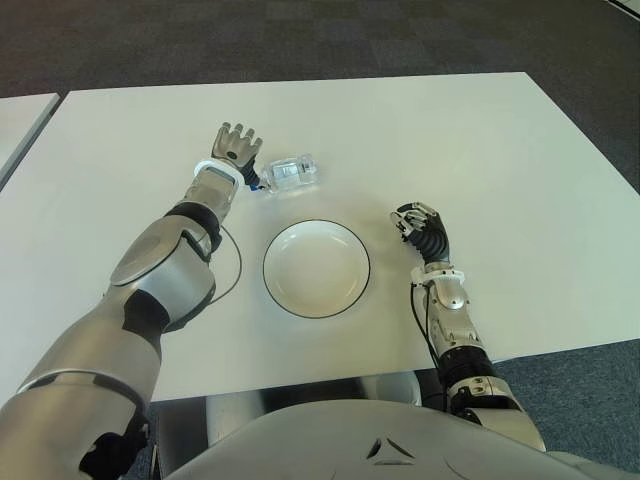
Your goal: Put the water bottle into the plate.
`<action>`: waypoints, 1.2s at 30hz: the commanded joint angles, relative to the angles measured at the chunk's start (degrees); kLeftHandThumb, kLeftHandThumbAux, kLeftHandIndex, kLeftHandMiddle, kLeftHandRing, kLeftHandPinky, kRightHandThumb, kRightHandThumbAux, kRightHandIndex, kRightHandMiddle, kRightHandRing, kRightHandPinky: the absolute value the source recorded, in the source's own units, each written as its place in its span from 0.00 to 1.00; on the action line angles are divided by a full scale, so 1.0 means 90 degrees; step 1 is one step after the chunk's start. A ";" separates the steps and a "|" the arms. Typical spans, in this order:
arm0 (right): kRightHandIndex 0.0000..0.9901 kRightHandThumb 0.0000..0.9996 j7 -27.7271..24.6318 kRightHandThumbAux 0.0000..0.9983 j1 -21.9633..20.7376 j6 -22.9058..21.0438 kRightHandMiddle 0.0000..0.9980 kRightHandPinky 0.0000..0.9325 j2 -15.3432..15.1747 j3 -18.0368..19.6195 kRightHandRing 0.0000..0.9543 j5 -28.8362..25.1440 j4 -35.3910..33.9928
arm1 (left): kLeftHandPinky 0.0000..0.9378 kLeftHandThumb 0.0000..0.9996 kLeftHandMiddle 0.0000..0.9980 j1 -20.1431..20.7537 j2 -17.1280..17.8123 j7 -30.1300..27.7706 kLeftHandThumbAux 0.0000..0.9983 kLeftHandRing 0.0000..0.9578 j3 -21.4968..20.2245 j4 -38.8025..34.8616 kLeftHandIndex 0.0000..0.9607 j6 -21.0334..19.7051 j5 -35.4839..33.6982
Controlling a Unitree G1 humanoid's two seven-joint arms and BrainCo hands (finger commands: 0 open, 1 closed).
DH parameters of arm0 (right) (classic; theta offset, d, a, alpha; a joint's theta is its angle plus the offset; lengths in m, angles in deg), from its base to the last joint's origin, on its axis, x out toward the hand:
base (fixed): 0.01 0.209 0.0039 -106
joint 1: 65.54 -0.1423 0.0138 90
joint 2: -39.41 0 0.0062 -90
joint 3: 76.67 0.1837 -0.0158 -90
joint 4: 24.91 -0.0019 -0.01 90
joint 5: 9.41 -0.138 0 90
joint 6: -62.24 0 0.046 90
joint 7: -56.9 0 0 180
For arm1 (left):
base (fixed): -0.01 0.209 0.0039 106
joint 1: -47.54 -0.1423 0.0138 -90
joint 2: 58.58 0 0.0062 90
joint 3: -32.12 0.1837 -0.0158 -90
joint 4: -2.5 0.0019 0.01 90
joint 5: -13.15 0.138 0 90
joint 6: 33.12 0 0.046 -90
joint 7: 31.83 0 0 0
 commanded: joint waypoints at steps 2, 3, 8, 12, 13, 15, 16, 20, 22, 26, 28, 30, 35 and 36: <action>0.44 0.70 0.0071 0.73 0.0098 -0.0056 0.75 0.79 0.0008 0.0001 0.77 0.0067 -0.0016 | 0.00 0.65 0.00 0.0114 -0.0028 -0.0091 0.29 0.00 -0.0130 0.0034 0.00 0.0109 -0.0092; 0.44 0.70 0.0073 0.73 0.0100 -0.0064 0.75 0.79 0.0009 -0.0001 0.77 0.0068 -0.0020 | 0.00 0.65 0.00 0.0126 -0.0029 -0.0085 0.28 0.00 -0.0144 0.0033 0.00 0.0115 -0.0095; 0.44 0.70 0.0070 0.73 0.0113 -0.0134 0.75 0.78 0.0017 -0.0007 0.78 0.0057 -0.0049 | 0.00 0.65 0.00 0.0234 -0.0040 -0.0125 0.28 0.00 -0.0210 0.0034 0.00 0.0156 -0.0089; 0.44 0.70 0.0054 0.73 0.0117 -0.0199 0.75 0.78 0.0028 -0.0004 0.77 0.0031 -0.0075 | 0.00 0.65 0.00 0.0319 -0.0070 -0.0183 0.27 0.00 -0.0254 0.0032 0.00 0.0186 -0.0108; 0.44 0.70 0.0050 0.73 0.0119 -0.0211 0.75 0.78 0.0030 -0.0004 0.77 0.0026 -0.0081 | 0.00 0.65 0.00 0.0335 -0.0077 -0.0195 0.27 0.00 -0.0264 0.0031 0.00 0.0191 -0.0111; 0.44 0.70 0.0046 0.73 0.0120 -0.0229 0.75 0.78 0.0033 -0.0001 0.77 0.0018 -0.0093 | 0.00 0.65 0.00 0.0370 -0.0091 -0.0229 0.27 0.00 -0.0279 0.0028 0.00 0.0208 -0.0118; 0.44 0.70 0.0047 0.73 0.0119 -0.0234 0.75 0.78 0.0035 -0.0001 0.77 0.0017 -0.0095 | 0.00 0.65 0.00 0.0376 -0.0092 -0.0237 0.26 0.00 -0.0283 0.0027 0.00 0.0212 -0.0119; 0.44 0.70 0.0043 0.73 0.0118 -0.0245 0.75 0.79 0.0033 0.0000 0.77 0.0013 -0.0111 | 0.00 0.65 0.00 0.0486 -0.0117 -0.0453 0.26 0.00 -0.0383 0.0012 0.00 0.0382 -0.0225; 0.44 0.70 0.0048 0.73 0.0114 -0.0224 0.75 0.79 0.0033 -0.0002 0.77 0.0021 -0.0101 | 0.00 0.65 0.00 0.0526 -0.0121 -0.0557 0.25 0.00 -0.0437 0.0006 0.00 0.0454 -0.0276; 0.44 0.70 0.0060 0.73 0.0107 -0.0186 0.75 0.78 0.0029 -0.0005 0.77 0.0041 -0.0076 | 0.00 0.65 0.00 0.0599 -0.0134 -0.0834 0.25 0.00 -0.0589 0.0002 0.00 0.0593 -0.0403; 0.44 0.71 0.0061 0.73 0.0107 -0.0170 0.75 0.78 0.0028 -0.0006 0.77 0.0044 -0.0064 | 0.00 0.65 0.00 0.0640 -0.0145 -0.0990 0.25 0.00 -0.0656 0.0001 0.00 0.0655 -0.0484; 0.44 0.71 0.0056 0.73 0.0112 -0.0162 0.74 0.78 0.0031 -0.0006 0.77 0.0041 -0.0065 | 0.00 0.66 0.00 0.0672 -0.0158 -0.1103 0.25 0.00 -0.0696 0.0000 0.00 0.0687 -0.0529; 0.44 0.70 0.0052 0.73 0.0147 -0.0174 0.74 0.77 0.0034 -0.0002 0.76 0.0029 -0.0120 | 0.00 0.66 0.00 0.0756 -0.0238 -0.1382 0.26 0.00 -0.0781 0.0003 0.00 0.0726 -0.0618; 0.44 0.70 0.0052 0.73 0.0155 -0.0180 0.74 0.77 0.0036 -0.0001 0.76 0.0026 -0.0132 | 0.00 0.66 0.00 0.0765 -0.0251 -0.1413 0.26 0.00 -0.0784 0.0002 0.00 0.0728 -0.0626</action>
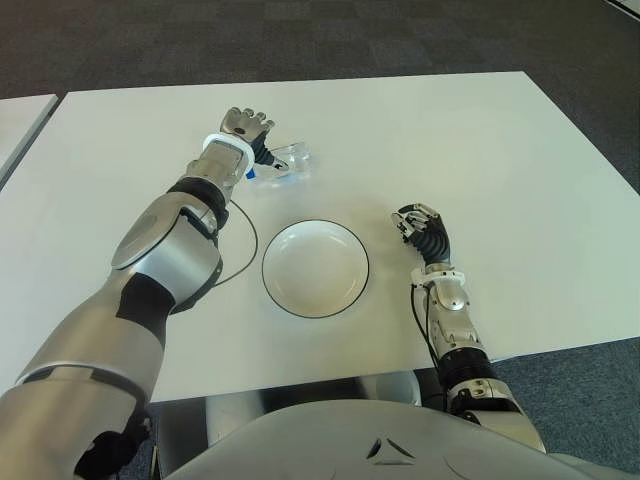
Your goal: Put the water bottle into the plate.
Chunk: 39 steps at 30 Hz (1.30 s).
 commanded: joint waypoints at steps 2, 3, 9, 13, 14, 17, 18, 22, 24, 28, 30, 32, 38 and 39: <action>0.44 0.70 -0.0007 0.73 0.0100 -0.0093 0.74 0.77 0.0026 0.0003 0.76 -0.0007 -0.0044 | 0.00 0.65 0.00 0.0083 -0.0117 -0.0309 0.27 0.00 -0.0078 0.0010 0.00 0.0073 -0.0094; 0.44 0.70 -0.0007 0.73 0.0105 -0.0102 0.74 0.77 0.0029 0.0005 0.76 -0.0012 -0.0054 | 0.00 0.65 0.00 0.0090 -0.0141 -0.0340 0.27 0.00 -0.0078 0.0012 0.00 0.0070 -0.0098; 0.44 0.70 -0.0003 0.73 0.0145 -0.0153 0.74 0.78 0.0033 0.0012 0.76 -0.0019 -0.0132 | 0.00 0.64 0.00 0.0111 -0.0253 -0.0488 0.28 0.00 -0.0072 0.0019 0.00 0.0055 -0.0105; 0.44 0.70 0.0011 0.73 0.0172 -0.0177 0.74 0.78 0.0031 0.0012 0.76 -0.0009 -0.0178 | 0.00 0.64 0.00 0.0110 -0.0298 -0.0546 0.29 0.00 -0.0065 0.0024 0.00 0.0057 -0.0096; 0.44 0.70 0.0013 0.73 0.0181 -0.0185 0.74 0.78 0.0031 0.0013 0.76 -0.0008 -0.0192 | 0.00 0.64 0.00 0.0109 -0.0307 -0.0555 0.29 0.00 -0.0063 0.0024 0.00 0.0058 -0.0094; 0.44 0.70 0.0025 0.73 0.0204 -0.0223 0.74 0.77 0.0026 0.0020 0.76 -0.0006 -0.0239 | 0.00 0.64 0.00 0.0091 -0.0363 -0.0577 0.30 0.00 -0.0048 0.0036 0.00 0.0046 -0.0079; 0.44 0.70 0.0030 0.73 0.0214 -0.0235 0.73 0.77 0.0025 0.0022 0.76 -0.0004 -0.0255 | 0.00 0.64 0.00 0.0082 -0.0379 -0.0579 0.30 0.00 -0.0044 0.0041 0.00 0.0041 -0.0075; 0.44 0.70 0.0065 0.73 0.0271 -0.0306 0.74 0.77 0.0017 0.0028 0.76 0.0017 -0.0359 | 0.00 0.64 0.00 0.0000 -0.0444 -0.0588 0.32 0.00 -0.0038 0.0076 0.00 0.0005 -0.0067; 0.44 0.70 0.0084 0.73 0.0296 -0.0353 0.74 0.77 0.0013 0.0034 0.76 0.0024 -0.0414 | 0.00 0.64 0.00 -0.0046 -0.0456 -0.0620 0.33 0.00 -0.0047 0.0100 0.00 -0.0012 -0.0074; 0.44 0.70 0.0100 0.73 0.0347 -0.0405 0.74 0.77 0.0008 0.0051 0.76 0.0008 -0.0507 | 0.00 0.64 0.00 -0.0091 -0.0467 -0.0749 0.35 0.00 -0.0076 0.0127 0.00 -0.0026 -0.0102; 0.44 0.70 0.0103 0.73 0.0371 -0.0435 0.74 0.76 0.0005 0.0063 0.76 -0.0003 -0.0553 | 0.00 0.64 0.00 -0.0089 -0.0472 -0.0841 0.36 0.00 -0.0100 0.0130 0.00 -0.0027 -0.0128; 0.44 0.70 0.0123 0.73 0.0398 -0.0456 0.74 0.77 0.0010 0.0071 0.76 -0.0001 -0.0599 | 0.00 0.64 0.00 -0.0083 -0.0476 -0.0936 0.37 0.00 -0.0130 0.0128 0.00 -0.0030 -0.0162; 0.44 0.70 0.0232 0.73 0.0426 -0.0537 0.75 0.77 0.0017 0.0107 0.77 0.0013 -0.0674 | 0.00 0.62 0.00 -0.0096 -0.0511 -0.1483 0.39 0.00 -0.0342 0.0138 0.00 -0.0085 -0.0369; 0.44 0.70 0.0228 0.73 0.0429 -0.0541 0.75 0.77 0.0018 0.0113 0.77 -0.0002 -0.0683 | 0.00 0.61 0.00 -0.0099 -0.0521 -0.1551 0.39 0.00 -0.0388 0.0137 0.00 -0.0104 -0.0412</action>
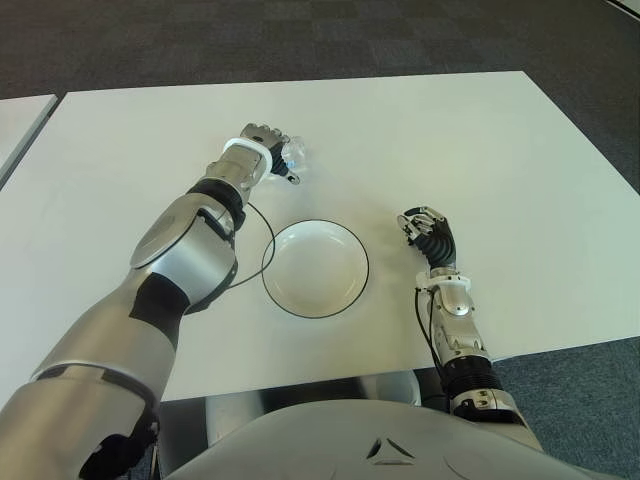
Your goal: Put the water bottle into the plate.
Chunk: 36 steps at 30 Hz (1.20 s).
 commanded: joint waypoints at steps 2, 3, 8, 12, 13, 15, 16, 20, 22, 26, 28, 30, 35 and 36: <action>0.44 0.70 0.0031 0.73 0.0090 -0.0166 0.75 0.78 0.0014 0.0056 0.77 -0.0032 -0.0083 | 0.00 0.61 0.00 -0.0131 -0.0107 -0.0486 0.40 0.00 -0.0255 0.0067 0.00 -0.0148 -0.0262; 0.44 0.70 0.0026 0.73 0.0095 -0.0170 0.75 0.78 0.0013 0.0059 0.77 -0.0039 -0.0096 | 0.00 0.60 0.00 -0.0138 -0.0119 -0.0522 0.40 0.00 -0.0284 0.0060 0.00 -0.0168 -0.0297; 0.44 0.70 -0.0007 0.73 0.0129 -0.0172 0.75 0.78 0.0011 0.0074 0.77 -0.0069 -0.0168 | 0.02 0.59 0.00 -0.0154 -0.0161 -0.0773 0.41 0.00 -0.0537 0.0049 0.00 -0.0336 -0.0535; 0.44 0.70 -0.0021 0.73 0.0142 -0.0181 0.75 0.78 0.0005 0.0079 0.77 -0.0079 -0.0198 | 0.01 0.59 0.00 -0.0158 -0.0175 -0.0919 0.42 0.00 -0.0648 0.0049 0.00 -0.0442 -0.0634; 0.44 0.70 -0.0022 0.73 0.0145 -0.0182 0.75 0.78 0.0005 0.0080 0.77 -0.0078 -0.0204 | 0.02 0.59 0.00 -0.0158 -0.0176 -0.0946 0.42 0.00 -0.0674 0.0047 0.00 -0.0469 -0.0657; 0.44 0.70 -0.0023 0.73 0.0150 -0.0177 0.75 0.78 0.0009 0.0093 0.77 -0.0088 -0.0217 | 0.03 0.59 0.00 -0.0168 -0.0177 -0.0998 0.42 0.00 -0.0761 0.0046 0.00 -0.0565 -0.0738; 0.44 0.70 -0.0025 0.73 0.0152 -0.0176 0.75 0.78 0.0011 0.0098 0.77 -0.0089 -0.0220 | 0.03 0.58 0.00 -0.0172 -0.0176 -0.1007 0.43 0.00 -0.0780 0.0044 0.00 -0.0587 -0.0756; 0.44 0.70 -0.0021 0.73 0.0149 -0.0147 0.75 0.77 0.0017 0.0132 0.77 -0.0102 -0.0199 | 0.05 0.58 0.00 -0.0214 -0.0159 -0.1004 0.44 0.00 -0.0880 0.0036 0.00 -0.0638 -0.0817; 0.44 0.70 -0.0005 0.73 0.0139 -0.0120 0.75 0.77 0.0025 0.0148 0.77 -0.0099 -0.0173 | 0.05 0.57 0.00 -0.0232 -0.0144 -0.0991 0.44 0.00 -0.0962 0.0029 0.00 -0.0667 -0.0895; 0.44 0.70 -0.0018 0.73 0.0110 -0.0060 0.74 0.77 0.0034 0.0164 0.76 -0.0103 -0.0105 | 0.06 0.57 0.00 -0.0256 -0.0131 -0.1005 0.46 0.00 -0.1115 0.0021 0.00 -0.0708 -0.1029; 0.44 0.70 -0.0021 0.73 0.0098 -0.0038 0.74 0.77 0.0038 0.0162 0.76 -0.0095 -0.0083 | 0.06 0.57 0.00 -0.0266 -0.0129 -0.1000 0.46 0.00 -0.1182 0.0017 0.00 -0.0713 -0.1083; 0.44 0.70 -0.0028 0.73 0.0093 -0.0025 0.74 0.78 0.0035 0.0157 0.76 -0.0087 -0.0077 | 0.06 0.57 0.00 -0.0284 -0.0116 -0.0984 0.47 0.00 -0.1222 0.0012 0.00 -0.0694 -0.1124; 0.44 0.70 -0.0050 0.73 0.0082 -0.0004 0.74 0.78 0.0024 0.0149 0.77 -0.0080 -0.0050 | 0.07 0.56 0.00 -0.0426 -0.0014 -0.0895 0.48 0.00 -0.1268 0.0016 0.00 -0.0487 -0.1129; 0.44 0.70 -0.0056 0.73 0.0078 0.0000 0.74 0.78 0.0022 0.0149 0.77 -0.0081 -0.0042 | 0.09 0.55 0.00 -0.0457 0.0012 -0.0871 0.48 0.01 -0.1265 0.0018 0.00 -0.0422 -0.1120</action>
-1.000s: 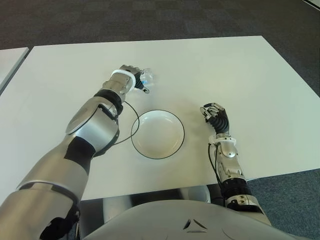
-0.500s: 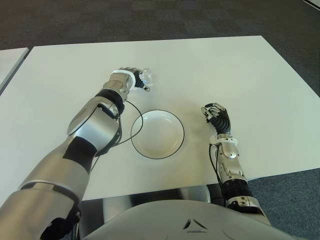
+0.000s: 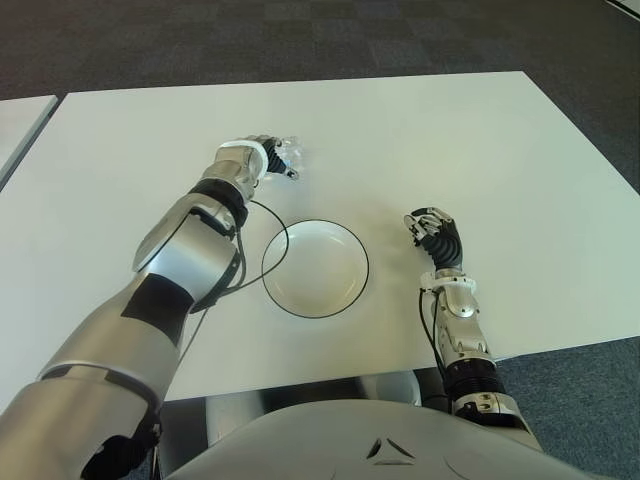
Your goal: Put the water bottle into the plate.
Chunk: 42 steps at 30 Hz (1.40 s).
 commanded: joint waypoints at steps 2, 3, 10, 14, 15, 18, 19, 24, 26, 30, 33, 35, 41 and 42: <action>0.44 0.70 -0.0045 0.73 -0.0018 0.0044 0.75 0.77 0.0011 0.0003 0.77 -0.0024 0.0120 | 0.11 0.54 0.01 -0.0431 0.0160 -0.0022 0.48 0.02 -0.0023 0.0075 0.01 0.0327 -0.0011; 0.44 0.70 -0.0052 0.73 -0.0021 0.0045 0.75 0.77 0.0009 0.0006 0.77 -0.0030 0.0127 | 0.12 0.53 0.02 -0.0450 0.0185 -0.0014 0.47 0.03 -0.0032 0.0076 0.02 0.0380 -0.0015; 0.44 0.70 -0.0063 0.73 -0.0031 -0.0013 0.75 0.77 0.0003 0.0013 0.77 -0.0022 0.0117 | 0.18 0.52 0.14 -0.0502 0.0308 -0.0323 0.48 0.12 -0.0400 0.0065 0.36 0.0611 -0.0355; 0.44 0.70 -0.0058 0.73 -0.0033 -0.0055 0.75 0.77 0.0004 0.0009 0.77 -0.0015 0.0096 | 0.21 0.52 0.21 -0.0448 0.0416 -0.0663 0.48 0.17 -0.0512 0.0055 0.53 0.0681 -0.0456; 0.44 0.70 -0.0059 0.73 -0.0035 -0.0067 0.75 0.77 0.0008 0.0009 0.77 -0.0020 0.0092 | 0.21 0.52 0.22 -0.0374 0.0454 -0.0869 0.48 0.17 -0.0490 0.0050 0.54 0.0716 -0.0438; 0.44 0.70 -0.0067 0.73 -0.0042 -0.0089 0.75 0.77 0.0016 0.0010 0.77 -0.0034 0.0096 | 0.19 0.51 0.25 -0.0225 0.0511 -0.1327 0.49 0.20 -0.0407 0.0040 0.61 0.0817 -0.0365; 0.44 0.70 -0.0074 0.73 -0.0044 -0.0095 0.75 0.77 0.0018 0.0011 0.77 -0.0041 0.0098 | 0.18 0.50 0.26 -0.0187 0.0521 -0.1467 0.49 0.20 -0.0361 0.0039 0.62 0.0864 -0.0323; 0.44 0.70 -0.0106 0.73 -0.0063 -0.0086 0.74 0.77 0.0020 0.0007 0.76 -0.0058 0.0133 | 0.16 0.48 0.33 0.0119 0.0581 -0.2101 0.53 0.24 0.0011 0.0016 0.69 0.1151 -0.0013; 0.44 0.70 -0.0116 0.73 -0.0069 -0.0072 0.74 0.77 0.0023 0.0006 0.76 -0.0062 0.0146 | 0.18 0.48 0.36 0.0246 0.0615 -0.2299 0.54 0.26 0.0090 -0.0005 0.70 0.1245 0.0030; 0.44 0.70 -0.0105 0.73 -0.0073 -0.0054 0.74 0.77 0.0035 -0.0001 0.76 -0.0036 0.0157 | 0.19 0.48 0.40 0.0418 0.0764 -0.2506 0.56 0.30 0.0152 -0.0051 0.72 0.1429 0.0052; 0.44 0.70 -0.0073 0.73 -0.0065 -0.0058 0.74 0.77 0.0047 -0.0014 0.76 -0.0001 0.0145 | 0.20 0.48 0.42 0.0512 0.0857 -0.2500 0.57 0.32 0.0187 -0.0086 0.73 0.1528 0.0094; 0.44 0.70 -0.0058 0.73 -0.0067 -0.0065 0.74 0.77 0.0049 -0.0020 0.76 0.0015 0.0142 | 0.20 0.47 0.43 0.0548 0.0894 -0.2457 0.56 0.32 0.0213 -0.0100 0.74 0.1562 0.0112; 0.44 0.70 -0.0011 0.73 -0.0063 -0.0107 0.74 0.77 0.0059 -0.0046 0.76 0.0050 0.0107 | 0.23 0.50 0.42 0.0725 0.1073 -0.1961 0.52 0.32 0.0371 -0.0251 0.74 0.1792 0.0253; 0.44 0.70 0.0001 0.73 -0.0070 -0.0115 0.74 0.77 0.0058 -0.0047 0.76 0.0056 0.0116 | 0.24 0.50 0.41 0.0721 0.1110 -0.1691 0.51 0.32 0.0394 -0.0302 0.73 0.1823 0.0294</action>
